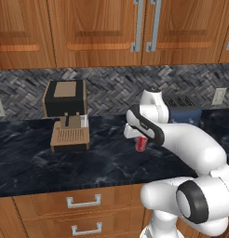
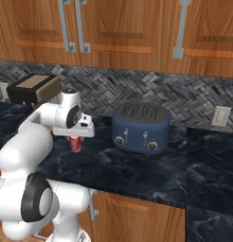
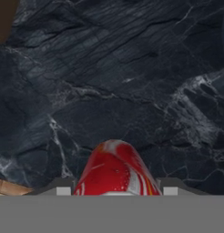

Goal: Four empty soda cans are scattered around the kitchen. Gather all the cans and cluster them next to the stove for recycling.

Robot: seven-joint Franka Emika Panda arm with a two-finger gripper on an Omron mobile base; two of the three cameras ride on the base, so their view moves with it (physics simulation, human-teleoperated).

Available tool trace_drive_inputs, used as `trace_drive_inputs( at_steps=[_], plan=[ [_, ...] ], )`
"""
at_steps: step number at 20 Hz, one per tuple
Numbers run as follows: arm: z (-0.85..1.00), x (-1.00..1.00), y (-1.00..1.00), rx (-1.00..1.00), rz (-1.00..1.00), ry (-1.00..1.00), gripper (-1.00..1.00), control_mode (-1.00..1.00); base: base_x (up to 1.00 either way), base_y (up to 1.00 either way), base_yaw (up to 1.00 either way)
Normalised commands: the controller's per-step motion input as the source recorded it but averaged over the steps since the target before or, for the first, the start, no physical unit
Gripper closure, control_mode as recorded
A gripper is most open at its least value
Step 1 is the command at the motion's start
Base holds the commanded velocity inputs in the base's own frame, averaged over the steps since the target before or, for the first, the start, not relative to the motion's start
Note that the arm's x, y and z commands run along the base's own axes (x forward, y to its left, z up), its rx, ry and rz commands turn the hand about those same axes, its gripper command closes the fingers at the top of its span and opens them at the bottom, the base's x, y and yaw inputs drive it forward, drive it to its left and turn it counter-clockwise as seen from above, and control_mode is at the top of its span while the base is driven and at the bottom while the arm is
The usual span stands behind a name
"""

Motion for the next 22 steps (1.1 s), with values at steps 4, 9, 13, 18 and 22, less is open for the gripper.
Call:
trace_drive_inputs(
  at_steps=[4, 9, 13, 18, 22],
  plan=[
    [0.09, -0.02, 0.0, -0.01, 0.0, 0.0, 1.0, -1.0, 0.0, 0.0, 0.0],
    [0.0, -0.06, 0.02, -0.01, 0.0, 0.0, 1.0, -1.0, 0.0, 0.0, 0.0],
    [0.0, 0.0, 0.0, 0.0, 0.0, 0.0, 1.0, 1.0, -0.17, 0.03, 0.0],
    [0.0, 0.0, 0.0, 0.0, 0.0, 0.0, 1.0, 1.0, -0.2, 0.2, 0.0],
    [0.0, 0.0, 0.0, 0.0, 0.0, 0.0, 1.0, 1.0, -0.13, 0.41, 0.0]
  ],
)
